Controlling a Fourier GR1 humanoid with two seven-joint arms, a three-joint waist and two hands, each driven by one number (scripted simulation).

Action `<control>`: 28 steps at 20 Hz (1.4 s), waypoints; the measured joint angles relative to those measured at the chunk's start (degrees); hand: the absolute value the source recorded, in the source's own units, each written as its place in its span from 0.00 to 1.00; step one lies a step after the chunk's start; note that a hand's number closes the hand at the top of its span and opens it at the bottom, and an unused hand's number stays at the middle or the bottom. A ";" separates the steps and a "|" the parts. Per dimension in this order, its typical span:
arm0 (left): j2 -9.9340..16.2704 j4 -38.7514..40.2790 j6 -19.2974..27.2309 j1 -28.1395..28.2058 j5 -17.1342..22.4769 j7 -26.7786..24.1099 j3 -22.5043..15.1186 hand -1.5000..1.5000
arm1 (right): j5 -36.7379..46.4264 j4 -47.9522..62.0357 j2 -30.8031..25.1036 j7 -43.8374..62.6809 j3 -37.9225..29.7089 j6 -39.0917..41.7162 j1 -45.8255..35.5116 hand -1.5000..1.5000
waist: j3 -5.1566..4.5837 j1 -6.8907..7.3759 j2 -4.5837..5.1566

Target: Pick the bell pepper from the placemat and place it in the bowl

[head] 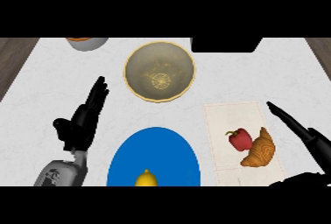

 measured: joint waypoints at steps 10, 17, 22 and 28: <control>-0.77 -1.60 -2.96 1.47 -1.35 0.48 2.45 0.50 | 4.82 7.23 5.03 -4.53 -3.18 8.18 -1.18 0.00 | 0.03 -0.20 -0.04; -2.22 -1.52 -3.11 1.34 -2.86 0.96 3.24 0.50 | 3.21 8.74 7.71 -8.69 -6.25 13.49 0.06 0.00 | 0.03 -0.33 -0.05; -3.51 -0.07 -3.59 0.84 -3.98 0.10 3.87 0.50 | 3.43 9.29 10.80 -8.56 -7.59 16.21 -0.02 0.00 | 0.02 -0.33 -0.05; -4.47 -0.15 -4.38 0.48 -4.77 0.46 4.65 0.50 | 5.50 12.97 15.05 -7.54 -7.89 17.62 -1.90 0.00 | 0.03 -0.28 -0.04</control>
